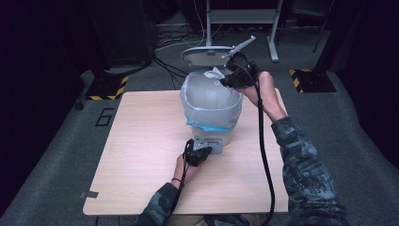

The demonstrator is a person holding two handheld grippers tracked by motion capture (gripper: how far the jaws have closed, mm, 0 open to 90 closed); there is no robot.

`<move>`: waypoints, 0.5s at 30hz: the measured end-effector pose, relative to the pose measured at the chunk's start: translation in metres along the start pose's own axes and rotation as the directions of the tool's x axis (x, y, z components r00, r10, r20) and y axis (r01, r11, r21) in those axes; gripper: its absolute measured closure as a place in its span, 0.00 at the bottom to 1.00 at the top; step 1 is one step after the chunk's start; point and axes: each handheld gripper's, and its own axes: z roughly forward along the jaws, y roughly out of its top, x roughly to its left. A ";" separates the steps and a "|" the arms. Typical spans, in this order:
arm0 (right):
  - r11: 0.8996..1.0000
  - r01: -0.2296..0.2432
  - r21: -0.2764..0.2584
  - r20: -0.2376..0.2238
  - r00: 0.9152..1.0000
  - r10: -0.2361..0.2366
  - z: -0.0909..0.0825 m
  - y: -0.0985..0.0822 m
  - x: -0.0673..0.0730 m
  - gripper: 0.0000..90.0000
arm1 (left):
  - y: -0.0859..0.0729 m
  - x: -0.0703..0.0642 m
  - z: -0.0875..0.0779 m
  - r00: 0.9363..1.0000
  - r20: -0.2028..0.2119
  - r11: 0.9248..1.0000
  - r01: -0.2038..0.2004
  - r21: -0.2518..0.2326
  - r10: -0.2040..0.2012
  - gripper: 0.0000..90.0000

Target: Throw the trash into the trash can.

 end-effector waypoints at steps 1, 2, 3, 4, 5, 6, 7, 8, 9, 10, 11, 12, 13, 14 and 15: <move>1.000 0.002 0.008 -0.004 1.000 -0.002 0.005 0.001 0.001 0.94 | 0.000 0.000 0.000 1.000 -0.001 1.000 0.000 0.000 0.000 1.00; 1.000 0.006 0.011 -0.005 1.000 -0.006 0.007 0.002 0.002 0.94 | 0.000 0.000 0.000 1.000 0.002 1.000 -0.001 0.004 0.001 1.00; 1.000 0.007 0.016 -0.007 1.000 -0.007 0.010 0.003 0.002 0.94 | 0.000 0.000 0.000 1.000 0.002 1.000 -0.002 0.003 0.002 1.00; 1.000 0.007 0.016 -0.007 1.000 -0.007 0.010 0.003 0.002 0.94 | 0.000 0.000 0.000 1.000 0.002 1.000 -0.002 0.003 0.002 1.00; 0.999 0.013 0.029 -0.010 1.000 -0.012 0.016 0.005 0.004 0.94 | 0.000 0.000 0.000 1.000 0.002 1.000 -0.002 0.004 0.002 1.00; 0.999 0.013 0.033 -0.009 1.000 -0.012 0.018 0.005 0.004 0.94 | 0.000 0.000 0.000 1.000 0.002 1.000 -0.002 0.004 0.002 1.00; 0.999 0.019 0.039 -0.011 1.000 -0.019 0.021 0.006 0.005 0.94 | 0.000 0.000 0.000 1.000 -0.001 1.000 0.000 0.000 0.000 1.00; 0.999 0.023 0.047 -0.012 1.000 -0.023 0.025 0.006 0.006 0.94 | 0.000 0.000 0.000 1.000 0.002 1.000 -0.002 0.003 0.002 1.00; 0.998 0.034 0.053 -0.013 0.999 -0.033 0.028 0.007 0.006 0.94 | 0.000 -0.001 0.000 1.000 -0.003 1.000 -0.002 0.000 0.002 1.00; 0.998 0.034 0.053 -0.013 0.999 -0.033 0.028 0.007 0.006 0.94 | 0.000 -0.001 0.000 1.000 -0.003 1.000 -0.002 0.000 0.002 1.00; 0.997 0.040 0.066 -0.014 0.999 -0.040 0.034 0.008 0.008 0.94 | 0.000 0.000 0.000 1.000 -0.002 1.000 0.000 0.000 0.000 1.00; 0.996 0.049 0.073 -0.017 0.999 -0.048 0.036 0.008 0.008 0.94 | 0.000 0.000 0.000 1.000 -0.002 1.000 0.000 0.000 0.000 1.00; 0.996 0.049 0.073 -0.017 0.999 -0.048 0.036 0.008 0.008 0.94 | 0.000 -0.001 0.000 1.000 -0.003 1.000 -0.001 0.001 0.001 1.00; 0.996 0.052 0.077 -0.015 0.999 -0.051 0.039 0.008 0.009 0.94 | 0.000 0.000 0.000 1.000 -0.002 1.000 -0.002 0.001 0.002 1.00; 0.995 0.057 0.086 -0.015 0.998 -0.055 0.043 0.008 0.010 0.94 | 0.000 0.000 0.000 1.000 -0.002 1.000 -0.001 0.000 0.001 1.00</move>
